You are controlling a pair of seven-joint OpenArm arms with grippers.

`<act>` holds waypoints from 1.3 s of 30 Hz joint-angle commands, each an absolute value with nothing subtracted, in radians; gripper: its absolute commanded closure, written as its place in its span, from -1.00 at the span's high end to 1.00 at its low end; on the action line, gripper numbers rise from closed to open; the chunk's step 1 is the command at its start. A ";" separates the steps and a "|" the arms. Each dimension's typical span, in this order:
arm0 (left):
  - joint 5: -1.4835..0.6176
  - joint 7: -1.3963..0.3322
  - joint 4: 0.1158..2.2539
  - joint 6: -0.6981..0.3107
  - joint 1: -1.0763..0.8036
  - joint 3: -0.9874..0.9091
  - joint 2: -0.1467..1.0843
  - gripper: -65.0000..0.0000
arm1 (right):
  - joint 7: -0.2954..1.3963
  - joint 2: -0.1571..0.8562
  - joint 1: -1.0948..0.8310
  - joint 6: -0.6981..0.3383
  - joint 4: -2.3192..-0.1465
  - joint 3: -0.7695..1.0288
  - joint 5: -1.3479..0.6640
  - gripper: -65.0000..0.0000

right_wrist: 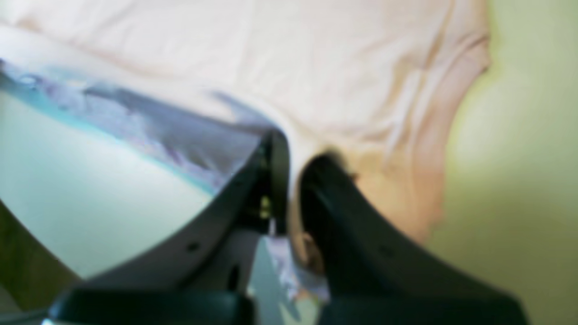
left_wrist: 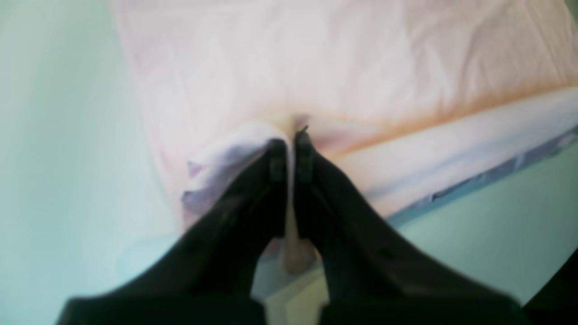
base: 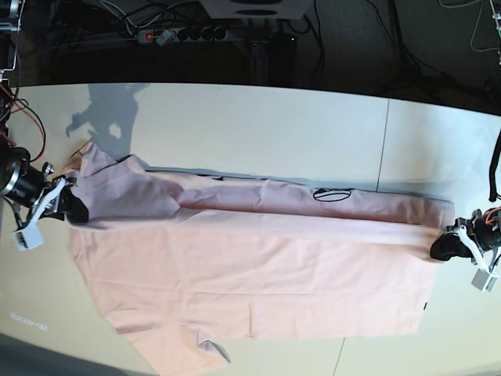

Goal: Fold the T-shirt properly
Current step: 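Lay the held edge down across the shirt and release both grippers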

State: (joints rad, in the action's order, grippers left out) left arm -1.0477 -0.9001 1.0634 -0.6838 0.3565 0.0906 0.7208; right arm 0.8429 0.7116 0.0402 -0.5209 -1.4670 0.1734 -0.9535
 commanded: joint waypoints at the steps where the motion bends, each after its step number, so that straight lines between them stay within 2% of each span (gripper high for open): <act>1: -1.048 -0.866 1.064 -0.698 0.385 0.081 0.739 -1.00 | 0.819 0.735 0.093 -0.613 -1.458 0.155 -0.957 -1.00; 12: -0.859 -0.625 0.960 -0.698 0.385 0.081 0.720 -1.00 | 0.804 0.713 0.391 -0.613 -1.217 -0.104 -0.874 -1.00; 21: -0.844 -0.593 0.943 -0.698 0.394 0.080 0.705 -0.97 | 0.701 0.632 0.459 -0.610 -1.109 -0.165 -0.706 -1.00; 24: -0.844 -0.593 0.943 -0.698 0.399 0.080 0.700 -0.08 | 0.624 0.614 0.456 -0.609 -1.077 -0.165 -0.638 -1.00; 25: -0.843 -0.590 0.943 -0.698 0.399 0.080 0.701 0.12 | 0.606 0.609 0.456 -0.609 -1.071 -0.165 -0.623 -1.00; 26: -0.843 -0.588 0.943 -0.698 0.399 0.080 0.701 0.19 | 0.592 0.605 0.456 -0.609 -1.069 -0.165 -0.605 -0.71; 28: -0.843 -0.588 0.944 -0.698 0.399 0.080 0.701 0.20 | 0.591 0.595 0.456 -0.604 -1.069 -0.165 -0.598 -0.06; 29: -0.843 -0.588 0.944 -0.698 0.401 0.080 0.701 0.20 | 0.591 0.592 0.457 -0.601 -1.069 -0.165 -0.599 0.16; 30: -0.843 -0.588 0.944 -0.698 0.403 0.080 0.701 0.20 | 0.591 0.591 0.457 -0.598 -1.069 -0.165 -0.602 0.29; 31: -0.842 -0.591 0.945 -0.698 0.408 0.078 0.701 0.20 | 0.591 0.590 0.459 -0.598 -1.070 -0.162 -0.612 0.34; 39: -0.864 -0.614 1.029 -0.698 0.432 0.006 0.701 0.19 | 0.629 0.547 0.461 -0.599 -1.143 -0.015 -0.678 0.33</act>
